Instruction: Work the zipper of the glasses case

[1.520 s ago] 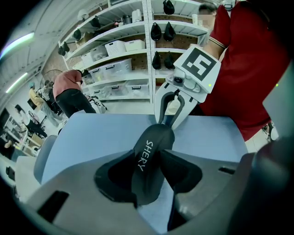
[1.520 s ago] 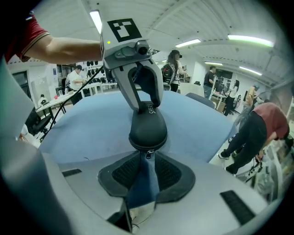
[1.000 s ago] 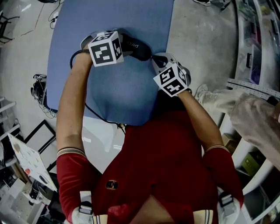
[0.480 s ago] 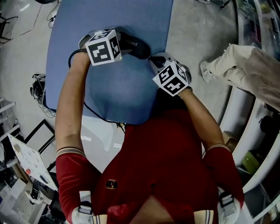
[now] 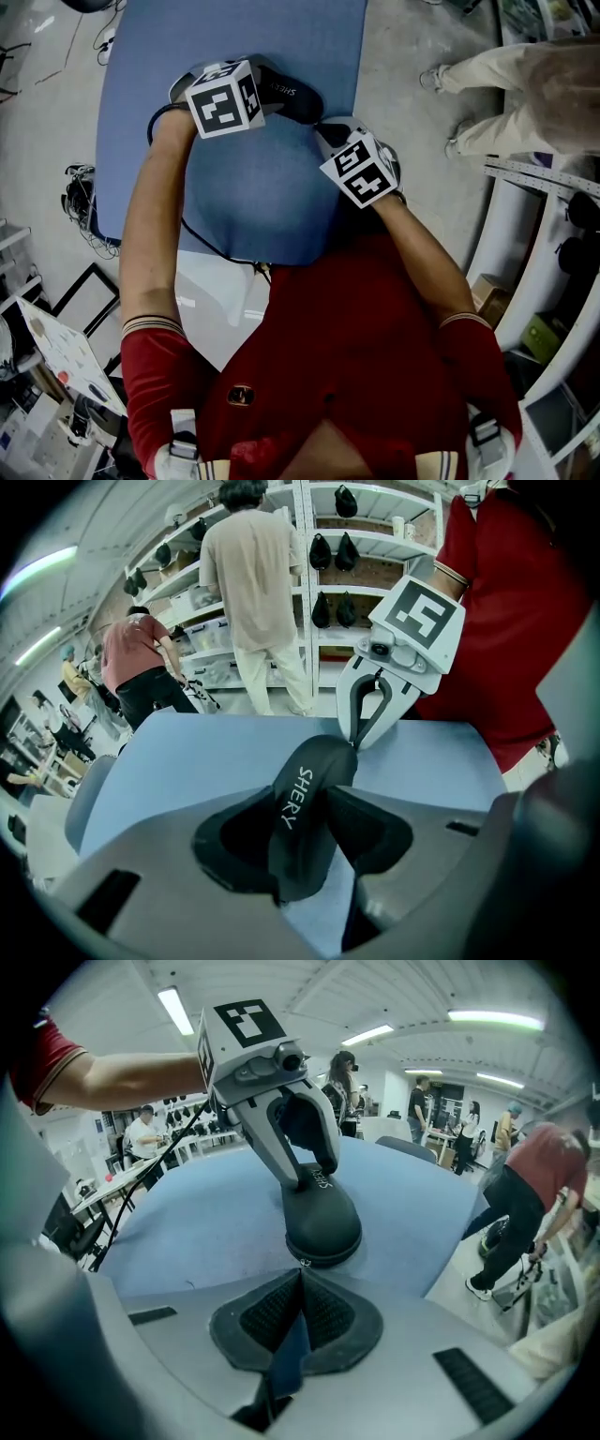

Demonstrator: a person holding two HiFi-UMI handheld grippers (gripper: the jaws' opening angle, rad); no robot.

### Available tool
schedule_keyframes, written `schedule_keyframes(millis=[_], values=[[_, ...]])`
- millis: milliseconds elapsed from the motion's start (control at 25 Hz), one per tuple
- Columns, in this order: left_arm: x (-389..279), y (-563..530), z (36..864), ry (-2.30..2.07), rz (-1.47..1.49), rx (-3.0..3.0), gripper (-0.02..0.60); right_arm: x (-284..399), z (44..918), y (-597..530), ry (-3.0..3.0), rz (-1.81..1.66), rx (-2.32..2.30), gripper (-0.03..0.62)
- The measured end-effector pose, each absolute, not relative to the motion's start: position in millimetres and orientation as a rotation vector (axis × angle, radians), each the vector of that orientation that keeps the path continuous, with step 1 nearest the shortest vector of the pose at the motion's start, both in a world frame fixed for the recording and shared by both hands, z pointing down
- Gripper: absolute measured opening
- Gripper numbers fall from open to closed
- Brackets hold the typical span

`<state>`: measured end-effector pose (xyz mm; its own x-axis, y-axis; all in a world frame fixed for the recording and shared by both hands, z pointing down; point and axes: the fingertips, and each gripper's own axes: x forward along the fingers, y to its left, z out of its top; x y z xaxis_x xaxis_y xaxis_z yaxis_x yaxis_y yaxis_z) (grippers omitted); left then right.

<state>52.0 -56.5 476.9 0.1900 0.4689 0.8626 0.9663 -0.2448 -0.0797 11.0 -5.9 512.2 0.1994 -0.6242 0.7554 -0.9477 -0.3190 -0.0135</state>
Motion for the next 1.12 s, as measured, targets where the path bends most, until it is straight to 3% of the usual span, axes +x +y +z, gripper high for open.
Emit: schedule_keyframes(millis=[800, 1120], values=[[48.1, -61.0, 477.6, -1.361, -0.938, -1.852, 0.156, -3.2, 517.8, -31.8, -1.403, 1.151, 2.196, 0.0], [43.9, -61.9, 476.1, -1.33, -0.944, -1.854, 0.156, -1.9, 518.9, -24.9, -1.387, 1.059, 2.155, 0.007]])
